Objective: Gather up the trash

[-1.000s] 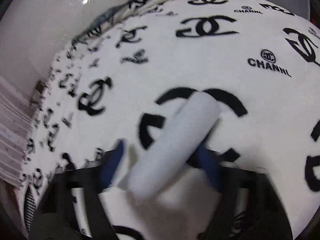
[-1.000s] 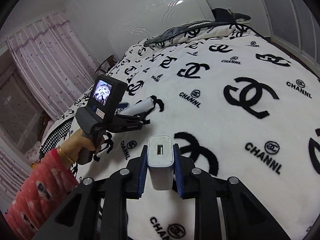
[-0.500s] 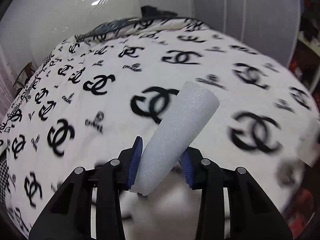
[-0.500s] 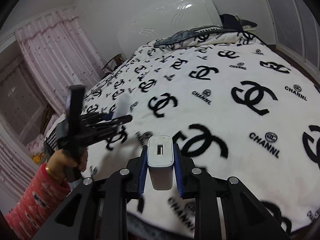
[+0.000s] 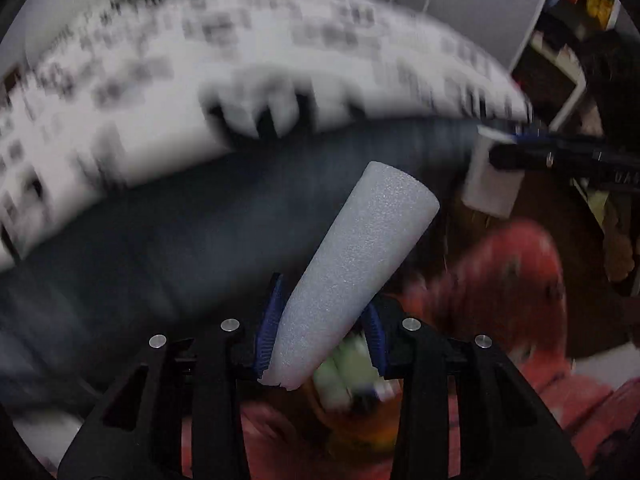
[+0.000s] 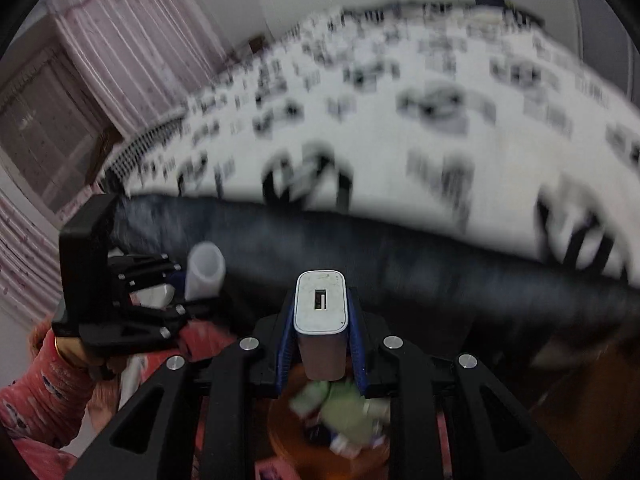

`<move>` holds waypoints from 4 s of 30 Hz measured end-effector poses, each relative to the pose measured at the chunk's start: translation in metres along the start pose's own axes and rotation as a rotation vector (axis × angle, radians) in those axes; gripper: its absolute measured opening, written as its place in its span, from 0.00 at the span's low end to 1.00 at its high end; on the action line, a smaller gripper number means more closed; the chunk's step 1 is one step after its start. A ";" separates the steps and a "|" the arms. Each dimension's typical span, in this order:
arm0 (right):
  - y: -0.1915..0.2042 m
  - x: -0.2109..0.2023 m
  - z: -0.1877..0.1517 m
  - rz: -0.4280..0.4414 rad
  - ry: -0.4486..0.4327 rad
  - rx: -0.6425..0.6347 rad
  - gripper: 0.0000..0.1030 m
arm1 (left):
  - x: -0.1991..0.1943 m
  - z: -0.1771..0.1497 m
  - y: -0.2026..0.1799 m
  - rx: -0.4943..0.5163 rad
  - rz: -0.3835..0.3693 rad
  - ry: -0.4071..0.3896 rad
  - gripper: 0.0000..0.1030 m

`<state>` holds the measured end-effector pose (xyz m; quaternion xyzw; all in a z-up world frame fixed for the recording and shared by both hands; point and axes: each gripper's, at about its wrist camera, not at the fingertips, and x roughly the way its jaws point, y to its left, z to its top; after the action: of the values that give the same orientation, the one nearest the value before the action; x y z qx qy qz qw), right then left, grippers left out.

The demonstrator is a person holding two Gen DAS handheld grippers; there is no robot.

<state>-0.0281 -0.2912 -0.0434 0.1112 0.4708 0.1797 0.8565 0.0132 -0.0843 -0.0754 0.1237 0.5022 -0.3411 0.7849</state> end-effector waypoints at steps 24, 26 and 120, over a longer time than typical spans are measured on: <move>-0.057 0.229 -0.150 -0.257 0.615 0.232 0.63 | 0.240 -0.098 -0.020 -0.169 0.059 0.582 0.64; -0.058 0.222 -0.149 -0.264 0.592 0.236 0.63 | 0.234 -0.096 -0.021 -0.173 0.066 0.558 0.70; 0.088 -0.085 -0.025 -0.366 -0.572 -0.087 0.95 | -0.140 -0.019 -0.039 -0.323 0.495 -0.577 0.88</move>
<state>-0.1091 -0.2453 0.0399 0.0341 0.2154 0.0043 0.9759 -0.0630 -0.0453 0.0442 0.0153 0.2636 -0.0794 0.9612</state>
